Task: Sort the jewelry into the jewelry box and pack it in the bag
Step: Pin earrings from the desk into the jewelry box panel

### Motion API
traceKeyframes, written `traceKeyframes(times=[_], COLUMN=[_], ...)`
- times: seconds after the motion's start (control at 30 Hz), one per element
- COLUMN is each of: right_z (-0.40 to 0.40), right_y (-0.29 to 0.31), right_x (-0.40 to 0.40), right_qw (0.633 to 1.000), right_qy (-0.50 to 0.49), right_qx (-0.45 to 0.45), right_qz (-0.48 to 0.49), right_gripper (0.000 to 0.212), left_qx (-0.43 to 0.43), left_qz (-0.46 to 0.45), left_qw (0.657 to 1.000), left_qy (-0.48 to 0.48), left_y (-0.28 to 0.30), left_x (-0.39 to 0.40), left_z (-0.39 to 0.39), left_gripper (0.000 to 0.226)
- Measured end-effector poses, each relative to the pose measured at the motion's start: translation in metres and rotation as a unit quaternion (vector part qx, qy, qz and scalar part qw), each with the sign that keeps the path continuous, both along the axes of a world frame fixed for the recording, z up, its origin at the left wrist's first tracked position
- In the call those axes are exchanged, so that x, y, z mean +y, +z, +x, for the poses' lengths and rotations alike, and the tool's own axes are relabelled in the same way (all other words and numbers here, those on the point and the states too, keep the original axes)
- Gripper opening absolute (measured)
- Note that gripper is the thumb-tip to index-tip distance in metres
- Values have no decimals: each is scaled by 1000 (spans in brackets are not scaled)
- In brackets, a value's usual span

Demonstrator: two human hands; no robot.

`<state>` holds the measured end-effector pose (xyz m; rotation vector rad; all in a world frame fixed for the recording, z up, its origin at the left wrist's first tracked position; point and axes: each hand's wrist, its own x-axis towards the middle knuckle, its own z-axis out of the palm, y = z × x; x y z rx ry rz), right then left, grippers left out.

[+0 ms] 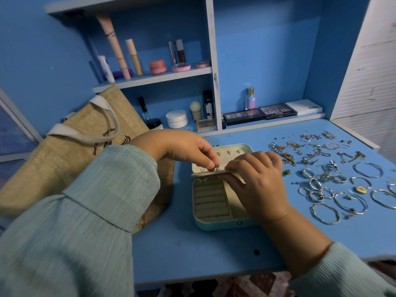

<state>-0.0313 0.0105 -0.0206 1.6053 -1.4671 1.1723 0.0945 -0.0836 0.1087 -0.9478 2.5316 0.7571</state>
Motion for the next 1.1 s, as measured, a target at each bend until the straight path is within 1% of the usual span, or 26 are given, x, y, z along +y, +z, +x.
traceKeyframes(times=[0.13,0.33,0.5,0.63,0.73,0.9,1.1], right_z=[0,0,1,1,1,6,15], right_y=[0,0,0,1,2,4,13], right_x=[0,0,0,0,0,1,4], right_qw=[1000,1000,1000,1000,1000,998,992], right_qy=[-1,-6,-7,-5,-2,-26,-51], right_qx=[1,7,9,6,5,3,-11], right_qz=[-4,-9,-8,-7,-2,48,116], right_gripper=[22,23,24,25,18,18,26], left_qx=[-1,-2,-2,20,41,32,61], left_qz=[-26,-57,-54,-55,-46,-63,-67], left_qw=[1000,998,998,998,998,997,995], left_qy=[-5,-19,-21,-11,15,33,51], left_y=[-4,-7,-8,-7,-6,-9,-13], left_x=[1,3,4,5,3,0,4], left_z=[-2,-4,-4,3,13,32,39], left_gripper=[8,10,8,10,14,16,11])
